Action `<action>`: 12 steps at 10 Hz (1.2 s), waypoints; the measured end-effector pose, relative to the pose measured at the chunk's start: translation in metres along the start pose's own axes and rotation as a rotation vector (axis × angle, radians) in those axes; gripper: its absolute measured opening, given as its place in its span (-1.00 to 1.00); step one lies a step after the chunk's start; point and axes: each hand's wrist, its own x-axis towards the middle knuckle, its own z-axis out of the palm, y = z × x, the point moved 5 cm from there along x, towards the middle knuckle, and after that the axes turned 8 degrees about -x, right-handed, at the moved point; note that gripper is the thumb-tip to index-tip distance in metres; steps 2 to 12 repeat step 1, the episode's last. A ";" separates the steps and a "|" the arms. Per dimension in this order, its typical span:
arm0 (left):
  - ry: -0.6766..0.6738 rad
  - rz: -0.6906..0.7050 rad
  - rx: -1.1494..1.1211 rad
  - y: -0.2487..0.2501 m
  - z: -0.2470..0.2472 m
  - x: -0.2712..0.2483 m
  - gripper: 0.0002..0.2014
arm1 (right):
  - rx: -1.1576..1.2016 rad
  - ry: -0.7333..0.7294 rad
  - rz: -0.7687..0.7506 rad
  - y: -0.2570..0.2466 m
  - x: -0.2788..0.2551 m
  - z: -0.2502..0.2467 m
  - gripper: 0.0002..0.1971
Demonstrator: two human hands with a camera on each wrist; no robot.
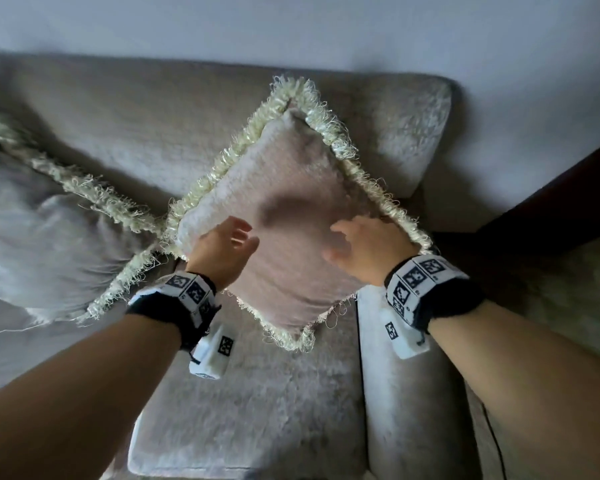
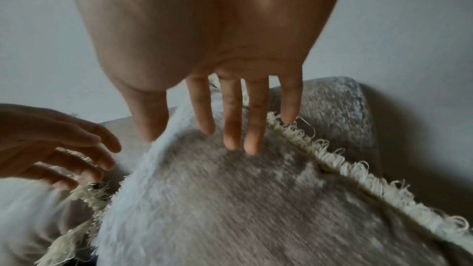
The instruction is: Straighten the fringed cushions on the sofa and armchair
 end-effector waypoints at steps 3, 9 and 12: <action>-0.147 0.020 0.103 0.022 -0.011 -0.029 -0.67 | -0.047 -0.035 -0.047 -0.014 -0.021 -0.016 -0.46; -0.147 0.020 0.103 0.022 -0.011 -0.029 -0.67 | -0.047 -0.035 -0.047 -0.014 -0.021 -0.016 -0.46; -0.147 0.020 0.103 0.022 -0.011 -0.029 -0.67 | -0.047 -0.035 -0.047 -0.014 -0.021 -0.016 -0.46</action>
